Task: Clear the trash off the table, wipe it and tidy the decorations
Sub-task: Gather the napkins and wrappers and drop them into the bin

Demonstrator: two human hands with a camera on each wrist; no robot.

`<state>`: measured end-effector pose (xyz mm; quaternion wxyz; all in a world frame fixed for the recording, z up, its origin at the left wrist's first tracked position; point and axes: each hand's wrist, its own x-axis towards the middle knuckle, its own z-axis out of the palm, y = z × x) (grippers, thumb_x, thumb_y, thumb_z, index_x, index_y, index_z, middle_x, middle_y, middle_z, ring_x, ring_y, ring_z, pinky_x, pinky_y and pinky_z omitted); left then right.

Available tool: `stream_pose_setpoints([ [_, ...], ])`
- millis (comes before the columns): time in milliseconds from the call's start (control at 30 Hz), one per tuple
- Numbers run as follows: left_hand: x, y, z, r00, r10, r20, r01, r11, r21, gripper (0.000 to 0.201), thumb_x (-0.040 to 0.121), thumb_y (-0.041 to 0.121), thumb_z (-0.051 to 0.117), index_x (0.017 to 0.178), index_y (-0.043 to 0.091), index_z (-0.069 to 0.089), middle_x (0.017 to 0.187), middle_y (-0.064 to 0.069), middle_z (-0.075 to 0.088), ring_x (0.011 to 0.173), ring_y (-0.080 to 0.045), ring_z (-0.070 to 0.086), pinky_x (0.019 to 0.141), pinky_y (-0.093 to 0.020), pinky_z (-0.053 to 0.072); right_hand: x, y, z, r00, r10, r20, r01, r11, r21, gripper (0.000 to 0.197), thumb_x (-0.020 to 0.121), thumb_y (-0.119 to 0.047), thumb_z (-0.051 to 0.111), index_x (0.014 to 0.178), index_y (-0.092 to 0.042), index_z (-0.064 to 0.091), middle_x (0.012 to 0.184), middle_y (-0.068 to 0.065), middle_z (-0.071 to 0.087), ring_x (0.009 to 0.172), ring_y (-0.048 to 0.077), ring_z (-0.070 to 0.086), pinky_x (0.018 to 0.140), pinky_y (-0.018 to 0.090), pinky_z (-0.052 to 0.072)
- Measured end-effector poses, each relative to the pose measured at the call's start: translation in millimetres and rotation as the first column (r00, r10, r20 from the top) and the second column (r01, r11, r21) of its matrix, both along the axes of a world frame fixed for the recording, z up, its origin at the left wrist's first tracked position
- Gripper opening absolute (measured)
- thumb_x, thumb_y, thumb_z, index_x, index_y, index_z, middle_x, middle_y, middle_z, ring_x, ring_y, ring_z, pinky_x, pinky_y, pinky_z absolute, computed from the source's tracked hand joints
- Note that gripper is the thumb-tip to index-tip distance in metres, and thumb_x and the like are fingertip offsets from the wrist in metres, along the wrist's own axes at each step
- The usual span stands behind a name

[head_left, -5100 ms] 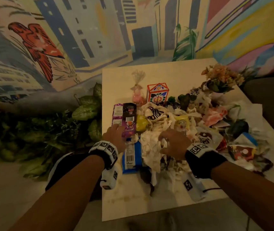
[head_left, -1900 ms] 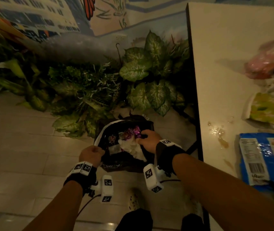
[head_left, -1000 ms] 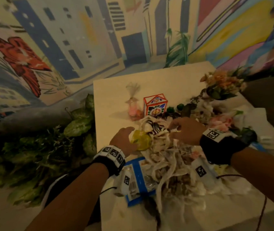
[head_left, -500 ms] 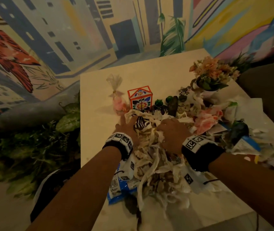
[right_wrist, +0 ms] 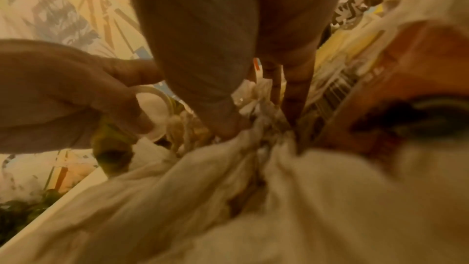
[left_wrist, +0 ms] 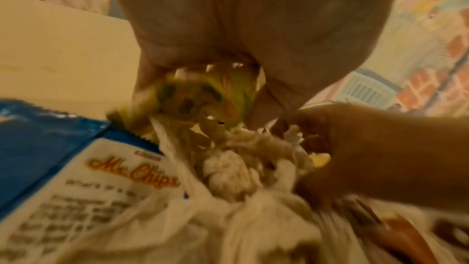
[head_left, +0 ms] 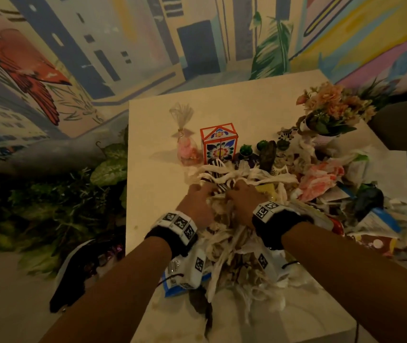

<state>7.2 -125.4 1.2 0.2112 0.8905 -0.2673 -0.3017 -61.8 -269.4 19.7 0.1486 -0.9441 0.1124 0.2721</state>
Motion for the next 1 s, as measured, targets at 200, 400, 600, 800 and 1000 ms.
stream_pose_setpoints([
  [200,-24,-13,-10,0.988,-0.149,0.052,0.139,0.978,0.157,0.056,0.076,0.050,0.057,0.130,0.044,0.040,0.144,-0.014,0.025,0.126,-0.049,0.031,0.102,-0.058,0.037,-6,-8,6,0.969,-0.234,0.086,0.212,0.956,0.204,0.037,0.084,-0.014,0.060,0.115,-0.015,0.040,0.122,0.012,0.041,0.094,0.029,0.048,0.077,0.038,0.043],
  [400,-25,-20,-18,0.976,-0.104,0.193,0.058,0.971,0.231,0.035,0.088,0.035,0.052,0.122,0.030,0.048,0.140,-0.015,0.025,0.116,-0.043,0.041,0.092,-0.053,0.045,-28,-5,-1,0.994,-0.102,0.049,0.099,0.993,0.057,0.072,0.073,-0.050,0.068,0.130,-0.024,0.032,0.133,0.008,0.037,0.118,0.034,0.043,0.095,0.044,0.042],
  [600,-5,-11,-8,0.988,0.074,0.138,-0.073,0.997,-0.015,0.027,0.086,0.010,0.051,0.111,0.017,0.056,0.122,-0.015,0.046,0.101,-0.035,0.054,0.082,-0.033,0.043,-36,5,-17,0.999,-0.001,-0.034,-0.002,0.997,-0.073,0.069,0.077,-0.041,0.069,0.136,-0.029,0.035,0.139,0.010,0.027,0.127,0.040,0.031,0.103,0.050,0.039],
  [800,10,15,12,0.974,0.195,0.116,-0.173,0.969,-0.177,0.012,0.084,0.013,0.059,0.089,0.021,0.053,0.095,-0.008,0.061,0.084,-0.027,0.055,0.066,-0.030,0.040,-28,2,-1,0.988,-0.142,0.059,0.137,0.987,0.085,0.040,0.082,-0.021,0.065,0.120,-0.024,0.057,0.126,0.009,0.042,0.112,0.035,0.048,0.091,0.040,0.047],
  [1000,24,43,41,0.936,0.345,0.070,-0.294,0.875,-0.384,0.020,0.079,0.016,0.072,0.085,0.019,0.052,0.080,0.003,0.058,0.079,-0.022,0.055,0.063,-0.027,0.040,-34,-18,42,0.913,-0.352,0.206,0.279,0.906,0.317,0.015,0.074,-0.011,0.072,0.077,-0.016,0.058,0.100,0.005,0.055,0.095,0.026,0.055,0.073,0.031,0.044],
])
